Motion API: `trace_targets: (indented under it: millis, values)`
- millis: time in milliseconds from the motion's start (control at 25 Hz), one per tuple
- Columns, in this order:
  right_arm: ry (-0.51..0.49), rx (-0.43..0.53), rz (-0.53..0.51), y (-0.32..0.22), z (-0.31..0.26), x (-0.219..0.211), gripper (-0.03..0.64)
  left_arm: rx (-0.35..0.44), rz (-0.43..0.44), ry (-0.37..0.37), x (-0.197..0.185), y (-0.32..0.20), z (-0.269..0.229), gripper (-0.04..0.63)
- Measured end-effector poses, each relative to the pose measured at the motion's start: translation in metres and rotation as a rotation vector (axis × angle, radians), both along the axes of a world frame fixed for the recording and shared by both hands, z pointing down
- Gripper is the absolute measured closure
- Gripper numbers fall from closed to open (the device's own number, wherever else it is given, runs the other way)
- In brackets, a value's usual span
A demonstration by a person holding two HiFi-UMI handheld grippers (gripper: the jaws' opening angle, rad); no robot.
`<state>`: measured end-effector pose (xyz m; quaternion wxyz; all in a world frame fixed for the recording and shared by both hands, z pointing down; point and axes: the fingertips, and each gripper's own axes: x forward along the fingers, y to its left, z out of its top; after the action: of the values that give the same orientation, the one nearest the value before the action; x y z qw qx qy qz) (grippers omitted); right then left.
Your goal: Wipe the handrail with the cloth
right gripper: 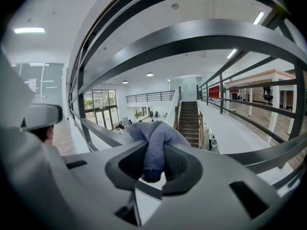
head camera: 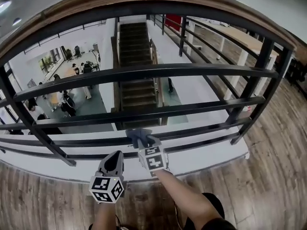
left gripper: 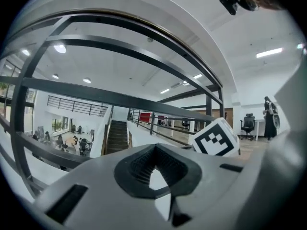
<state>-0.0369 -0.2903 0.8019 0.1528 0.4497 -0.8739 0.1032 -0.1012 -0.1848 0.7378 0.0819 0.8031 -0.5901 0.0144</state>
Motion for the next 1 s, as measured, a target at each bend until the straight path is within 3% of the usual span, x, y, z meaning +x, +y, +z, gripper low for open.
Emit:
trace_targets:
  millis: [240, 440, 720, 1000]
  values:
    - [0.025, -0.001, 0.058, -0.013, 0.003, 0.079, 0.537, -0.064, 0.057, 0.001, 0.063, -0.006, 0.019, 0.594]
    - [0.041, 0.016, 0.098, -0.027, 0.001, 0.142, 0.537, -0.061, 0.075, -0.035, 0.107, -0.014, 0.023, 0.594]
    - [0.142, 0.041, 0.126, -0.04, 0.004, 0.239, 0.537, -0.076, 0.135, -0.035, 0.175, -0.017, 0.038, 0.594]
    - [0.121, -0.002, 0.206, -0.059, 0.004, 0.334, 0.537, -0.088, 0.16, -0.046, 0.218, -0.024, 0.04, 0.594]
